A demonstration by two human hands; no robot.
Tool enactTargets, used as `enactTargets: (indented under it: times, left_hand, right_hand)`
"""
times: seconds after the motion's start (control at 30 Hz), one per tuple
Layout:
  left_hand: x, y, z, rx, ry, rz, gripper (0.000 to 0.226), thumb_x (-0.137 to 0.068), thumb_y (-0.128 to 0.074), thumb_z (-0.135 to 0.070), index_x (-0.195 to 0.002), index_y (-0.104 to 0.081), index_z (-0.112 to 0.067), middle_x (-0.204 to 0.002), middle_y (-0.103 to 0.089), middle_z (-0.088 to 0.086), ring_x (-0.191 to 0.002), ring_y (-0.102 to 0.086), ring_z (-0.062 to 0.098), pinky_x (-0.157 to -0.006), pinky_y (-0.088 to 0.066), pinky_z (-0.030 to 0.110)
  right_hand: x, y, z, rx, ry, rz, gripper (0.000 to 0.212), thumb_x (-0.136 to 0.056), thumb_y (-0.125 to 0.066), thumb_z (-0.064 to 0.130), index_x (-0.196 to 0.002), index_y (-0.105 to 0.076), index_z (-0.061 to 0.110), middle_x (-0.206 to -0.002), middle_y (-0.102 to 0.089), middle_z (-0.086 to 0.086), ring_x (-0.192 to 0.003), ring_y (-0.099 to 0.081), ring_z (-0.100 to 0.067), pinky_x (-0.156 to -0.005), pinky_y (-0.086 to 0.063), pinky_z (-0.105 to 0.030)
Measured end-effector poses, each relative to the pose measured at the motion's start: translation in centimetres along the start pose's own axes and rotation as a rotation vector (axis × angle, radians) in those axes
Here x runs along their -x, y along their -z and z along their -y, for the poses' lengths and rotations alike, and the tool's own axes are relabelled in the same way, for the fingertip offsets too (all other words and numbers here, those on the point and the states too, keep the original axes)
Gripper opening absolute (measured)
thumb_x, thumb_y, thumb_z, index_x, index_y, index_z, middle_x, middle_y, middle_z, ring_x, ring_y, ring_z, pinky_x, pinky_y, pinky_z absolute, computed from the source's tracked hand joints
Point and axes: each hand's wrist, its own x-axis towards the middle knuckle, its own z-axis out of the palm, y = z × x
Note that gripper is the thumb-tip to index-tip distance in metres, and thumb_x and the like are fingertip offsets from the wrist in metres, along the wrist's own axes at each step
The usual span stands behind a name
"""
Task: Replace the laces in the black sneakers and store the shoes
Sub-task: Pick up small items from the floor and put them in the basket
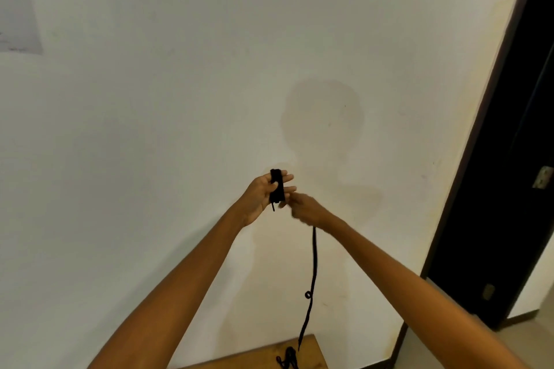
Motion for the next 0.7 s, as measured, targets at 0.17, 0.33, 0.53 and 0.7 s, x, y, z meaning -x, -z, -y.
enactTargets:
  times: [0.17,0.33,0.53,0.7]
  left_hand:
    - [-0.6,0.4,1.2,-0.229,0.042,-0.083,0.054,-0.096,-0.029,0.010,-0.145,-0.025,-0.011,-0.144,-0.039,0.000,-0.127,-0.046,0.020,-0.096,-0.043,0.027]
    - [0.1,-0.2,0.7,-0.404,0.032,0.061,0.043,-0.094,-0.040,0.003,-0.132,-0.045,-0.017,-0.123,-0.055,0.001,-0.107,-0.060,0.019,-0.088,-0.049,0.022]
    - [0.8,-0.8,-0.8,-0.137,0.066,0.151,0.037,-0.087,-0.038,-0.013,-0.118,-0.057,-0.007,-0.112,-0.067,0.009,-0.092,-0.068,0.027,-0.087,-0.051,0.033]
    - [0.3,-0.4,-1.6,0.211,0.052,0.158,0.055,-0.099,-0.022,-0.041,-0.117,-0.057,-0.003,-0.112,-0.067,0.013,-0.092,-0.067,0.029,-0.083,-0.052,0.035]
  right_hand:
    - [0.9,-0.1,1.7,0.168,0.153,0.116,0.030,-0.101,-0.039,0.028,-0.109,-0.065,0.014,-0.077,-0.051,0.005,-0.066,-0.045,-0.008,-0.063,-0.036,-0.022]
    - [0.6,3.9,3.5,0.035,0.194,-0.101,0.029,-0.097,-0.049,0.032,-0.075,-0.059,0.017,-0.063,-0.048,0.008,-0.057,-0.042,-0.004,-0.055,-0.031,-0.017]
    - [-0.8,5.8,3.2,-0.221,0.092,-0.242,0.033,-0.096,-0.049,0.040,-0.083,-0.058,0.011,-0.062,-0.045,0.004,-0.051,-0.037,-0.008,-0.045,-0.031,-0.017]
    - [-1.0,2.1,0.4,-0.342,0.019,-0.197,0.026,-0.100,-0.041,0.026,-0.088,-0.053,0.006,-0.063,-0.043,0.001,-0.051,-0.035,-0.010,-0.042,-0.026,-0.018]
